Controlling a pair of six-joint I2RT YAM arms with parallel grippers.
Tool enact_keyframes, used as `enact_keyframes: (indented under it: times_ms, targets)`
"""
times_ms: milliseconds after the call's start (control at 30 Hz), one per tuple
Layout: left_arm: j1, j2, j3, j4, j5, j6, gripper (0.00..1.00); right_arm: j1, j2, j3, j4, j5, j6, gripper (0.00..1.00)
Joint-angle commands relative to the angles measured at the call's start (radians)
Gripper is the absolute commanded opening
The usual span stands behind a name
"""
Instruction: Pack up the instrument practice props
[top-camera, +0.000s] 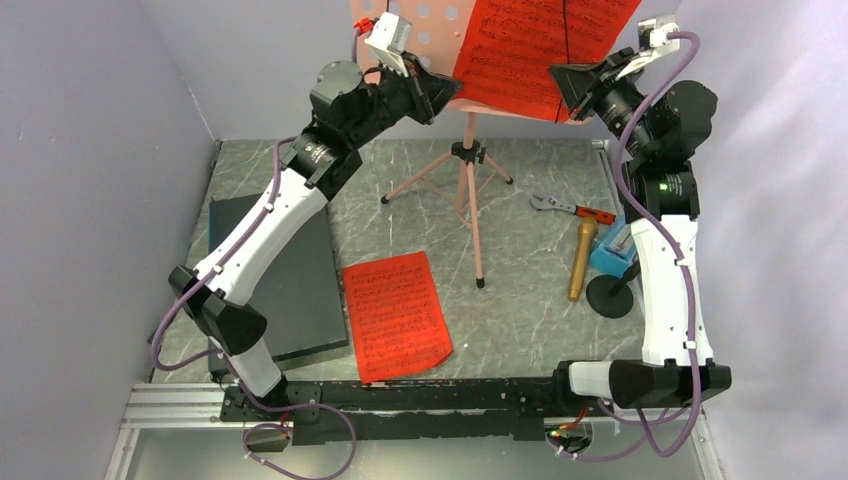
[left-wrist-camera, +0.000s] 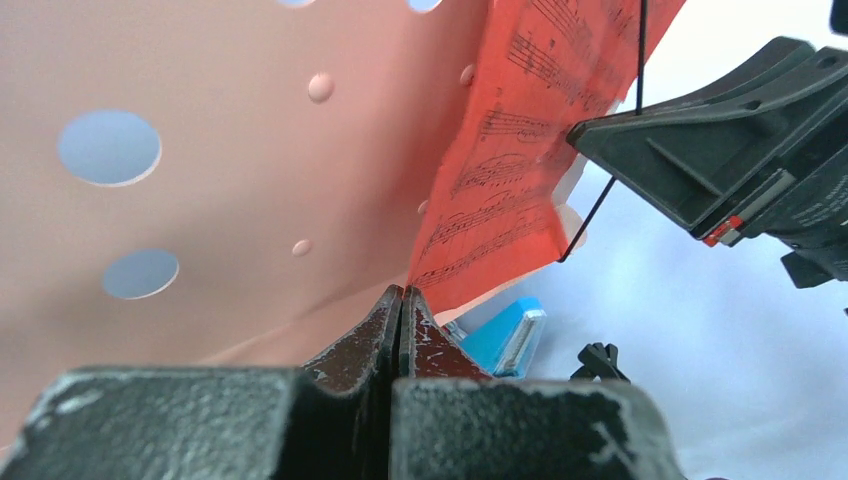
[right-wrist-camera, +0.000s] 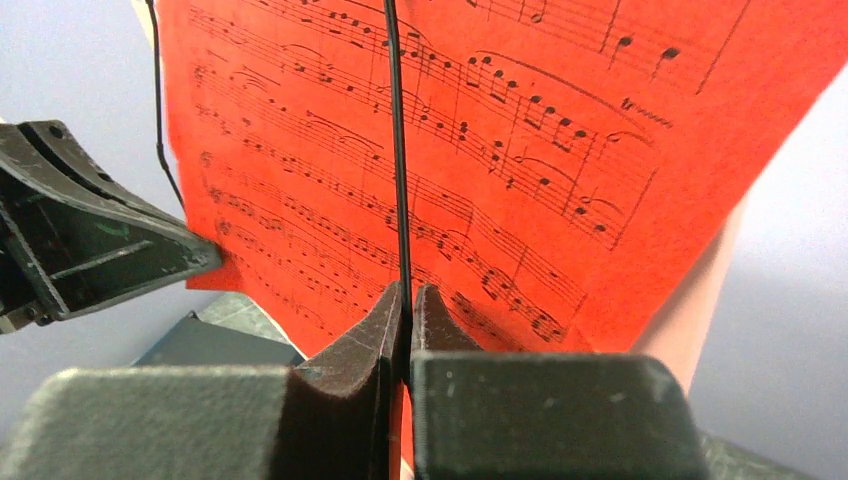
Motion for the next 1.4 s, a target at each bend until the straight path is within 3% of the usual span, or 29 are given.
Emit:
enact_keyframes:
  times_ms: [0, 467, 867, 1367]
  targets:
    - [0.001, -0.055, 0.001, -0.004, -0.039, 0.037, 0.03, -0.036, -0.049, -0.015, 0.16, -0.036, 0.089, 0.0]
    - [0.001, -0.066, 0.029, -0.107, -0.111, 0.05, 0.03, -0.1, -0.058, -0.135, 0.485, -0.144, 0.215, 0.0]
    - [0.001, -0.205, -0.028, -0.191, -0.182, 0.127, 0.03, -0.112, -0.045, -0.128, 0.491, -0.149, 0.224, 0.0]
    - [0.001, -0.494, -0.199, -0.501, -0.306, 0.22, 0.03, -0.117, -0.042, -0.136, 0.457, -0.144, 0.217, 0.0]
